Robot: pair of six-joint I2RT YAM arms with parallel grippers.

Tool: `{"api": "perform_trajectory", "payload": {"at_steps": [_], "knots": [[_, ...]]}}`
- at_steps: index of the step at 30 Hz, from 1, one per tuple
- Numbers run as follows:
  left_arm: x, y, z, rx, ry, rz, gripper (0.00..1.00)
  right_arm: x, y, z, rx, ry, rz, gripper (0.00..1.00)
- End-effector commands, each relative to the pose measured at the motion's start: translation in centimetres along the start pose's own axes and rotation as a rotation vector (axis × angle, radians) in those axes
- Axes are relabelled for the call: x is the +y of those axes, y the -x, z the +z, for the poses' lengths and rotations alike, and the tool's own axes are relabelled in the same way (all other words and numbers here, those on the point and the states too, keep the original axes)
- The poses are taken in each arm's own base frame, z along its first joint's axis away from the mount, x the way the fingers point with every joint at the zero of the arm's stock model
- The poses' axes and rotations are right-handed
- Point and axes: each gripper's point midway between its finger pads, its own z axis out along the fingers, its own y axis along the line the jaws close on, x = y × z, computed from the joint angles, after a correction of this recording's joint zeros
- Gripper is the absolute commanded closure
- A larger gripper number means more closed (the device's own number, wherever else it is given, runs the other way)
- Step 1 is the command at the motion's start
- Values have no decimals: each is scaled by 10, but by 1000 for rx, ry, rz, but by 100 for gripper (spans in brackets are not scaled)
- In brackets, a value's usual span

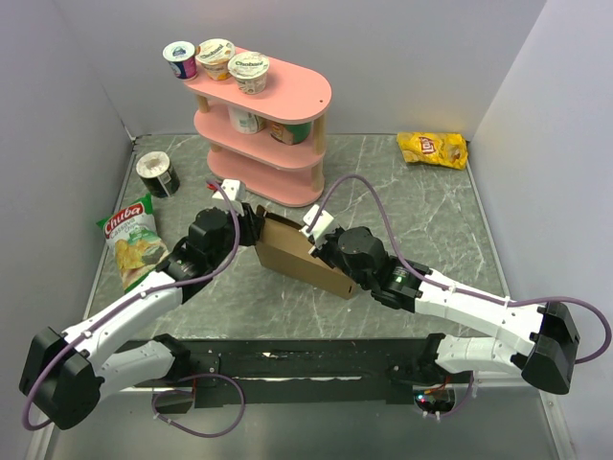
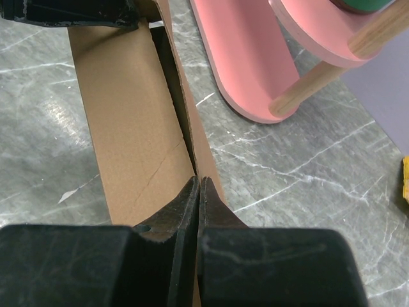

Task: Fold the paper box

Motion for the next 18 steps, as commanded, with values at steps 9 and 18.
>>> {"api": "perform_trajectory", "payload": {"at_steps": [9,18], "knots": [[-10,21,1,-28,-89,-21,75,17,-44,0,160,57,8,100],[-12,26,4,-34,-126,-38,91,19,-47,-1,171,64,12,100]]}}
